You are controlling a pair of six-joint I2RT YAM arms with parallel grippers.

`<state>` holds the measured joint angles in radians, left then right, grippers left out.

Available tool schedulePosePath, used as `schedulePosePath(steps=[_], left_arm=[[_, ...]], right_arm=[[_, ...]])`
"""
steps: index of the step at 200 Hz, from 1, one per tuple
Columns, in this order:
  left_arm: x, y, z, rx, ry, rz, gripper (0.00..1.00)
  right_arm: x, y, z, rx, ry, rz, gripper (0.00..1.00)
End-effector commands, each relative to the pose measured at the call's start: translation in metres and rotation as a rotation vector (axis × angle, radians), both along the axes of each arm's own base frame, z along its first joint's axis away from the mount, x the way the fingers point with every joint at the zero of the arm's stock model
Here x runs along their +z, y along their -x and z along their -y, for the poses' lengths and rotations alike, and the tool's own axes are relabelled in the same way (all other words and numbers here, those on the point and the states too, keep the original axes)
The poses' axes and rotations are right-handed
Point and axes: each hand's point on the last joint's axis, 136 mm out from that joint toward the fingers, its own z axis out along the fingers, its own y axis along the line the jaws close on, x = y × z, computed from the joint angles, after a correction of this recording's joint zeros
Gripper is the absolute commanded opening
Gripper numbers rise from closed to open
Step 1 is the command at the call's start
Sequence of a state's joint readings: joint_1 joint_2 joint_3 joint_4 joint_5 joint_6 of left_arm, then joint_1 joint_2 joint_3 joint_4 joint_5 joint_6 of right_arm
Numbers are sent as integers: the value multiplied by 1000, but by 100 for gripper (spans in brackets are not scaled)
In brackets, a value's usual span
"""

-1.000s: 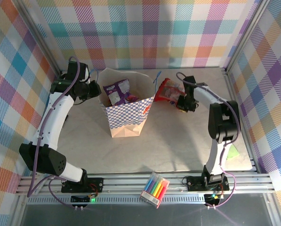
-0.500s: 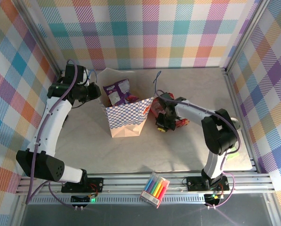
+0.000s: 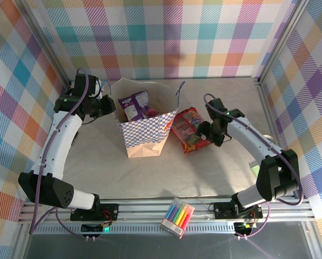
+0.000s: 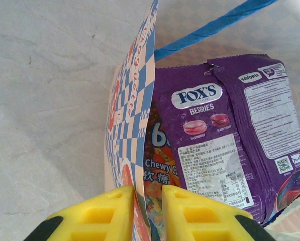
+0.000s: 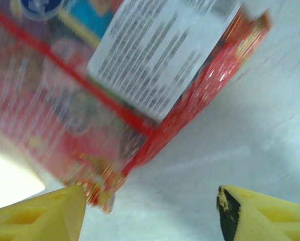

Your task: Place the snacks into the paper bag

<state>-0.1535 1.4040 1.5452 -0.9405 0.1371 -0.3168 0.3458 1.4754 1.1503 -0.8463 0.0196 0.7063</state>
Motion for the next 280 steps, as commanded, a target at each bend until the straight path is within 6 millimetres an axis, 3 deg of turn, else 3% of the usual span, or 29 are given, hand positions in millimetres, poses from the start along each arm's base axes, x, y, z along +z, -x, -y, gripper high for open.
schedulePosePath(steps=[1, 43, 93, 115, 155, 167, 179, 189, 221, 241, 258, 272, 280], left_arm=[[5, 2, -5, 4, -17, 10, 23], [0, 0, -4, 6, -10, -2, 23], [-2, 2, -11, 19, -50, -7, 23], [-4, 0, -11, 17, -53, -17, 23], [-3, 0, -10, 16, -48, -12, 24], [-1, 0, -10, 16, -45, -9, 24], [1, 2, -10, 17, -44, -6, 24], [2, 2, -10, 18, -45, 0, 24], [7, 4, -11, 21, -45, 9, 24], [8, 4, -10, 19, -41, 11, 24], [7, 3, -8, 16, -30, 13, 24], [7, 2, -7, 14, -20, 12, 24], [7, 2, -5, 11, -15, 13, 24]], right_arm=[[10, -40, 13, 139, 66, 161, 76], [-6, -103, 21, 236, 43, 194, 84], [-45, -114, 7, 303, -57, 98, 91], [-57, -111, -2, 328, -119, 55, 94], [-75, -105, -4, 328, -131, -5, 92], [-79, -102, -5, 327, -143, -24, 82], [-80, -98, -2, 305, -137, -36, 57], [-80, -94, 4, 273, -125, -41, 43], [-83, -70, 40, 66, -130, -96, 29], [-82, -46, 52, -55, -151, -114, 25], [-83, -26, 44, -124, -224, -131, 26], [-87, -11, 36, -145, -286, -139, 39], [-88, -6, 36, -146, -285, -133, 55]])
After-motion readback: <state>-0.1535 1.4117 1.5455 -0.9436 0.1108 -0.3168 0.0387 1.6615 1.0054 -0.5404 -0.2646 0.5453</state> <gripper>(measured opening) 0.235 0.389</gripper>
